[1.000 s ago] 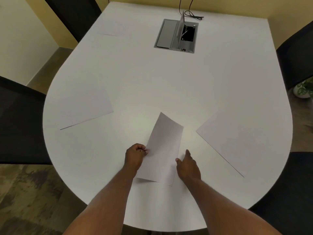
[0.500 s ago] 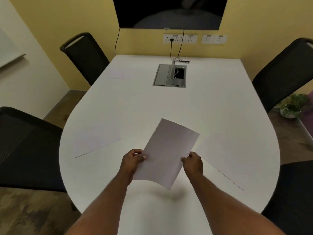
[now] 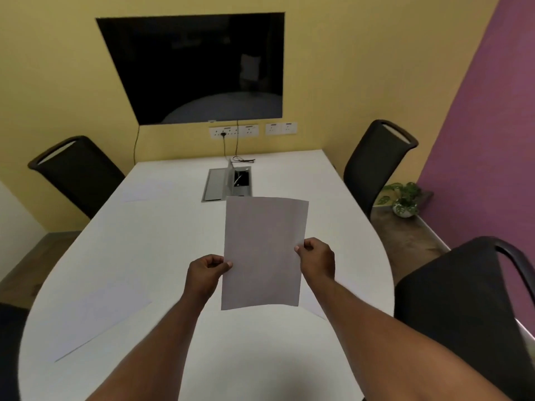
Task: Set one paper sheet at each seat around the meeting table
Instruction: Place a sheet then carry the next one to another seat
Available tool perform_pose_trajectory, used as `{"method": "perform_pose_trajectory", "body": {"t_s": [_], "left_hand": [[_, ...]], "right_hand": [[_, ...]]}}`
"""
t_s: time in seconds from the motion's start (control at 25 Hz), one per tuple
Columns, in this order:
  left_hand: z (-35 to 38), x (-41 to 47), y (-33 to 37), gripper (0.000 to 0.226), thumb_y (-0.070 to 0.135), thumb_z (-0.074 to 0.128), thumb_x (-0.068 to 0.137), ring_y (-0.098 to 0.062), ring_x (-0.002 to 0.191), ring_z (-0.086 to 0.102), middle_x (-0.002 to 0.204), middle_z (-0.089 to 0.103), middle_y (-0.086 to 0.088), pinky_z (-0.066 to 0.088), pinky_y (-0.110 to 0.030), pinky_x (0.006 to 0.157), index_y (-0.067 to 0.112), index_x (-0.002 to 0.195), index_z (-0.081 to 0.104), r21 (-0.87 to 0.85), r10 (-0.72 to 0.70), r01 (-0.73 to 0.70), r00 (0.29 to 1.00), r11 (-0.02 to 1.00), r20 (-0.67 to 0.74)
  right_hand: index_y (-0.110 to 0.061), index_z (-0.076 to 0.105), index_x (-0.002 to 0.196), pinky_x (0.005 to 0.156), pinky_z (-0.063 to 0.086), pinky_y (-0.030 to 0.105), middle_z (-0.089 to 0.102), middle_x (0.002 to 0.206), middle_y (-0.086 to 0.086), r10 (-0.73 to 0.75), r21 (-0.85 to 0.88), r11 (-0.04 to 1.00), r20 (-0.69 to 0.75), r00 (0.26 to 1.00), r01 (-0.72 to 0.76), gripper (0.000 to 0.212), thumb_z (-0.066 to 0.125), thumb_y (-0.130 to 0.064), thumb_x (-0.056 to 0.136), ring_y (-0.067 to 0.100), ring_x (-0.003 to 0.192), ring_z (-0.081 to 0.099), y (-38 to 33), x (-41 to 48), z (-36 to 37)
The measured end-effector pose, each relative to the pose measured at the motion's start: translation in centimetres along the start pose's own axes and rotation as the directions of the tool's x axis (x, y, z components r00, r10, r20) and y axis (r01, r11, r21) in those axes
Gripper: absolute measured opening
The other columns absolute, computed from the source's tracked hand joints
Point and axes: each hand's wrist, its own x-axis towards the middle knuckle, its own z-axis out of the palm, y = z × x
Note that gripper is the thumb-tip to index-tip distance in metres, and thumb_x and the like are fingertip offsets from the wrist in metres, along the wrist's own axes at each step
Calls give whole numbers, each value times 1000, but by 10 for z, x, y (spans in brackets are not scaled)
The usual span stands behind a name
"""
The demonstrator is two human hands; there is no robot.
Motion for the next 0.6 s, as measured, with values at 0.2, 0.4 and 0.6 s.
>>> {"method": "perform_pose_trajectory", "body": {"t_s": [0.2, 0.4, 0.6], "left_hand": [[88, -10, 29, 6, 6, 75, 83, -13, 65, 66, 79, 75, -10, 47, -15, 58, 1, 84, 73, 48, 44, -47, 997, 998, 70], [202, -38, 47, 5, 6, 75, 83, -18, 66, 68, 74, 75, -6, 47, -16, 56, 6, 79, 73, 25, 59, -61, 995, 998, 80], [314, -59, 75, 6, 8, 77, 82, -19, 66, 68, 71, 75, -3, 47, -23, 61, 8, 77, 72, -14, 78, -78, 993, 997, 89]], "right_hand": [[-18, 74, 92, 66, 45, 25, 72, 88, -3, -44, -5, 999, -91, 995, 44, 11, 63, -14, 93, 21, 81, 65, 10, 42, -84], [-19, 72, 101, 68, 51, 26, 73, 93, -3, -104, -5, 994, -144, 984, 105, 11, 65, -15, 94, 19, 85, 66, 42, 88, -186], [-21, 71, 97, 63, 48, 22, 72, 88, -5, -154, 34, 987, -141, 978, 160, 8, 70, -17, 91, 16, 82, 67, 64, 138, -290]]}}
